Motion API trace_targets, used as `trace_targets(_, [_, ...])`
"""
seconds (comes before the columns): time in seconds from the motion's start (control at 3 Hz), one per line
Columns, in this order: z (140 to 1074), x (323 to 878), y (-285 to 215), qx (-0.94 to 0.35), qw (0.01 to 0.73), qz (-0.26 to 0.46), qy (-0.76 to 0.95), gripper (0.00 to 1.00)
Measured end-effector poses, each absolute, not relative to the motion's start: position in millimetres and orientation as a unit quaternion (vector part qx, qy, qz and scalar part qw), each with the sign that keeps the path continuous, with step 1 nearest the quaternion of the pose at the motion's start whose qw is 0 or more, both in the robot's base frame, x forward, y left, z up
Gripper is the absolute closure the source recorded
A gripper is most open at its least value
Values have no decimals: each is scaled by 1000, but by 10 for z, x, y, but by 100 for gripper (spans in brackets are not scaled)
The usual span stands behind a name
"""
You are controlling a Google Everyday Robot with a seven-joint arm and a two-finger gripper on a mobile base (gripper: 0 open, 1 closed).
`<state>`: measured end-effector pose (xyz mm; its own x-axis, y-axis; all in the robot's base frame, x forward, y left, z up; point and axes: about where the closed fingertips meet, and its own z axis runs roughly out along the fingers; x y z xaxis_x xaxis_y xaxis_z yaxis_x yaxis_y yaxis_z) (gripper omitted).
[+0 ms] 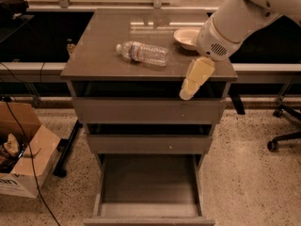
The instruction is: Place water bottle into bottom drawer
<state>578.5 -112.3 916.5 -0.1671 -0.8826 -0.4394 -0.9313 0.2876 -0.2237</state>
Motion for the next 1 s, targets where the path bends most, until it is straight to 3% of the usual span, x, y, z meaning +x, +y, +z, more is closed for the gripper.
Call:
trace_targets(0.33, [9091,5907,-1036,-573,271,50,772,0])
trace_targets(1.0, [8839,6743,-684,-548,326,84,766,0])
